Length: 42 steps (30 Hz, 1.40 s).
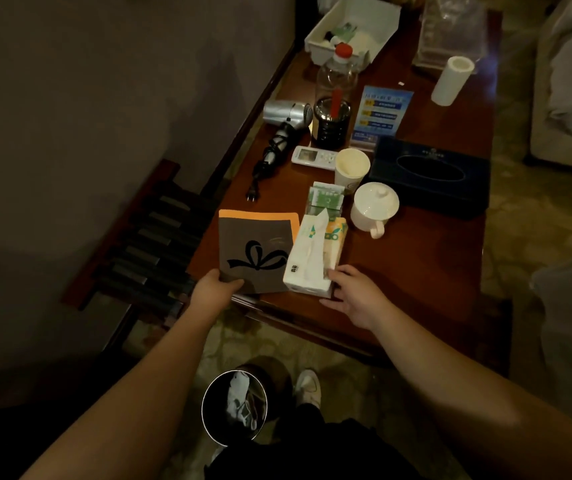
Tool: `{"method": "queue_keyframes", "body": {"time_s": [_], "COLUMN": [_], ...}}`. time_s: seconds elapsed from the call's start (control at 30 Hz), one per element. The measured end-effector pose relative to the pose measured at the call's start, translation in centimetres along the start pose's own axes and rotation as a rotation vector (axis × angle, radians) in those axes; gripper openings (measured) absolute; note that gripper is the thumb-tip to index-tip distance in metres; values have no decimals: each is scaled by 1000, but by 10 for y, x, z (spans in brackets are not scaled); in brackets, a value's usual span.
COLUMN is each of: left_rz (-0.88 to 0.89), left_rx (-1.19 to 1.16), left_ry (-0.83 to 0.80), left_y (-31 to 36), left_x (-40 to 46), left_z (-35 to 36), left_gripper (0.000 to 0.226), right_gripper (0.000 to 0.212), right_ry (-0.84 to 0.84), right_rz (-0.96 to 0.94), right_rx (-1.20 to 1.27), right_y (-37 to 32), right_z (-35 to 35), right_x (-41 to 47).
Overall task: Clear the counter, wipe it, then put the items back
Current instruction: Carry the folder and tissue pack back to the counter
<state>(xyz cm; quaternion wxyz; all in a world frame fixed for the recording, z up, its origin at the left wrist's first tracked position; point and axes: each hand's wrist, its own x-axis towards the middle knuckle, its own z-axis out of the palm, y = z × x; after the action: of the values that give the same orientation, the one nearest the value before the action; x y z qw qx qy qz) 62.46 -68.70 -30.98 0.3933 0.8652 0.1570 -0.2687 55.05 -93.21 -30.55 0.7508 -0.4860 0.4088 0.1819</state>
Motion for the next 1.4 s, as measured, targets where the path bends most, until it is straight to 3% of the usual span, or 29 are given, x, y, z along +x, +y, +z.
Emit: {"method": "queue_keyframes", "body": {"time_s": [0.13,0.27,0.4,0.6,0.83,1.07,1.4], "left_rz": [-81,-142,-167,-150,-153,-125,-49], "left_rx": [-291,-513,-542,-563,-653,-887,-998], "left_ry": [-66,-124,-101,-80,35,245,600], "left_y": [-11,-22,-31,-48,-107,-187,-307], "left_x": [-20,-36,-52,-78,-127,-223,-404], "left_z": [4,6,2,-17,-58,-104,-154], "left_gripper": [23,23,22,16,18,16,18], "right_gripper": [46,70,67,37,25,15,26], "right_ry": [15,63,94,61,-119,-345,-789], "right_rz": [-13,-21,0,16,-64,-120,-156], "right_rx": [-22,-82,-106,-84,-177,-380,-573], "right_y": [-2,-3,-5,-4,10,45,154], "right_z": [0,8,16,28,62,138,238], "right_x": [-2,0,3,-8,-51,-125,-270]}}
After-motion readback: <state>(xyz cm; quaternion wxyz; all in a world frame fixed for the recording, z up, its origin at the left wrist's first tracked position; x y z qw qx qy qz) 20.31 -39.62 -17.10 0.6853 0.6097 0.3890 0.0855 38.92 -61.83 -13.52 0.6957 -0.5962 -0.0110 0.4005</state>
